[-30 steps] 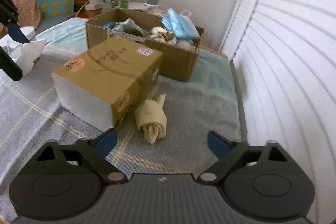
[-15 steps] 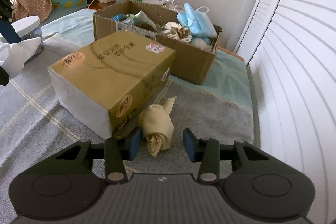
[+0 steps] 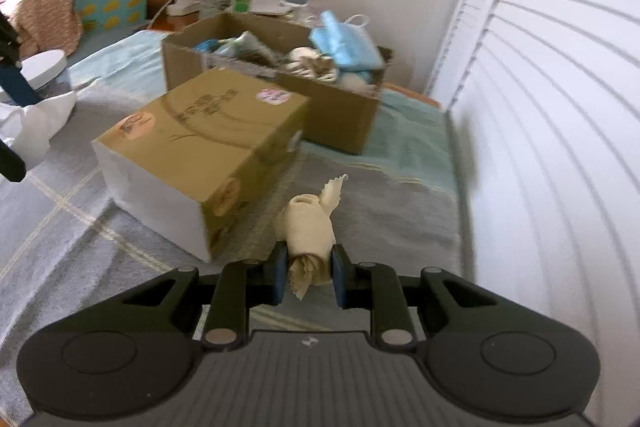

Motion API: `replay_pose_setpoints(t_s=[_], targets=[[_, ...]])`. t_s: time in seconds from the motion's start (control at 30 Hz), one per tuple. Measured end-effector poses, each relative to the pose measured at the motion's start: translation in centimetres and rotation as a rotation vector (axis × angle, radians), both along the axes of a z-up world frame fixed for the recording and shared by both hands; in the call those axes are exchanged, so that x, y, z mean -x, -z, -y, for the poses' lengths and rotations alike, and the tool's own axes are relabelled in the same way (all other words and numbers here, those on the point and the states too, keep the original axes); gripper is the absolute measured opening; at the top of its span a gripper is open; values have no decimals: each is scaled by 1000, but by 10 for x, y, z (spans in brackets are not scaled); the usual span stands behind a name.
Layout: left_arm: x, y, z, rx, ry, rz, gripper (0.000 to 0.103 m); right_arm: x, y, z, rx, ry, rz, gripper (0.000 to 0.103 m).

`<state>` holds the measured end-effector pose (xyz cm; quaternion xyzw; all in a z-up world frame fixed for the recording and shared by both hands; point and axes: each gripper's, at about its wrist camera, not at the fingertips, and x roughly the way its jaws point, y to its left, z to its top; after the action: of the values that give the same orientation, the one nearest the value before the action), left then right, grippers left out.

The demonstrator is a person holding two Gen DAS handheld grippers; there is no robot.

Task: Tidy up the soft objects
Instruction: 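Carry both cloths into the cardboard box and open both grippers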

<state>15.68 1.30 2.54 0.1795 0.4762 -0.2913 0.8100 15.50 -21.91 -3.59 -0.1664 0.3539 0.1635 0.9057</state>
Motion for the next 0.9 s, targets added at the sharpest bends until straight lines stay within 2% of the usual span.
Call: replay_pose_setpoints(t_s=[0.23,0.4,0.67,0.87,0.9], targets=[[2,-10,0,30,-13,34,53,3,-36,3,-53,-13,84,27],[-2,-19,-10,54,-48,63,53,-17,-66,-10,-101,-72,133,27],[-19,-27,-28,75,-103,106,53,-96,-88,-63,-107,-190,141,27],[-40,-26,-41,84,-155,112,53,-154,-80,-104,-70,-258,118,27],[-43,-25,-42,85,-160,112,53,-161,-77,-109,-63,-262,116,31]])
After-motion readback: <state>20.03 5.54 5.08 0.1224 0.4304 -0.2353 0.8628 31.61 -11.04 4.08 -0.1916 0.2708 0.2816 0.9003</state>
